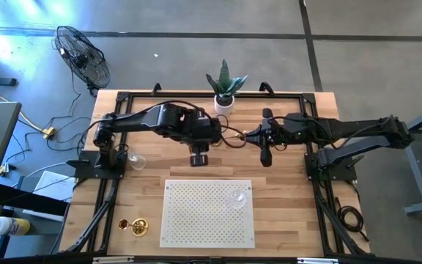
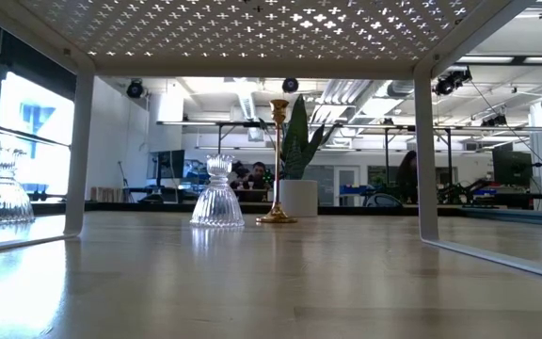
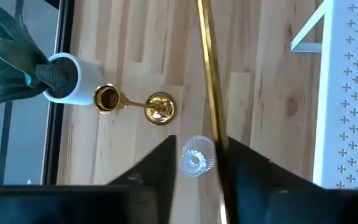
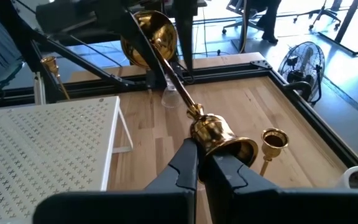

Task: Pick & Place candle stick holders
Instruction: Put the bottom right gold candle holder on the shelf

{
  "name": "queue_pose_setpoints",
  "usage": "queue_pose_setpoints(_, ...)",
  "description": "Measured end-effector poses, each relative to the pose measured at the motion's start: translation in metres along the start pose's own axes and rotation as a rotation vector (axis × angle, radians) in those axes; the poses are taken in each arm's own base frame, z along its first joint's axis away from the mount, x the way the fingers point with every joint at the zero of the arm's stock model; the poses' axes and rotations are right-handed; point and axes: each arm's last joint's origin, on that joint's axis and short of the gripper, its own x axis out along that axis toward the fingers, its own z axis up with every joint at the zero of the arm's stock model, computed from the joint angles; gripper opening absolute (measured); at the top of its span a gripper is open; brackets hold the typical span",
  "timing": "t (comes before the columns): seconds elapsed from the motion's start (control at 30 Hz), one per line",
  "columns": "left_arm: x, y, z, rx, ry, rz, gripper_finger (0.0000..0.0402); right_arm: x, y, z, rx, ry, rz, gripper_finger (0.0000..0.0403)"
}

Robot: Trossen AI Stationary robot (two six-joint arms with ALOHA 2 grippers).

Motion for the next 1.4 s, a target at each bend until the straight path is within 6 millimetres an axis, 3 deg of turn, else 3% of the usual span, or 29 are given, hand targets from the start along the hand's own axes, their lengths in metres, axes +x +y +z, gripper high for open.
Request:
queue_pose_setpoints(0.13, 0.0, 0.0, 0.0, 0.048, -0.004, 0.0, 0.0026, 0.0, 0.0, 0.001, 0.001, -0.007, -0.007, 0.0)
queue_pose_setpoints(0.2, 0.0, 0.0, 0.0, 0.044, -0.003, 0.011, 0.0012, 0.0, 0.0, 0.001, 0.001, -0.01, -0.004, 0.0003)
queue_pose_setpoints(0.67, 0.0, 0.001, 0.0, 0.027, 0.001, 0.034, 0.0007, 0.0, 0.0, 0.002, -0.008, -0.016, -0.01, 0.006)
queue_pose_setpoints(1.1, 0.0, 0.001, 0.001, 0.02, -0.01, 0.051, 0.0004, -0.003, 0.0, -0.001, 0.02, 0.011, -0.008, 0.0064)
queue_pose_setpoints(1.4, -0.002, -0.005, 0.0, 0.032, -0.013, 0.052, 0.0004, -0.019, -0.002, 0.0, 0.014, 0.02, -0.004, 0.0058)
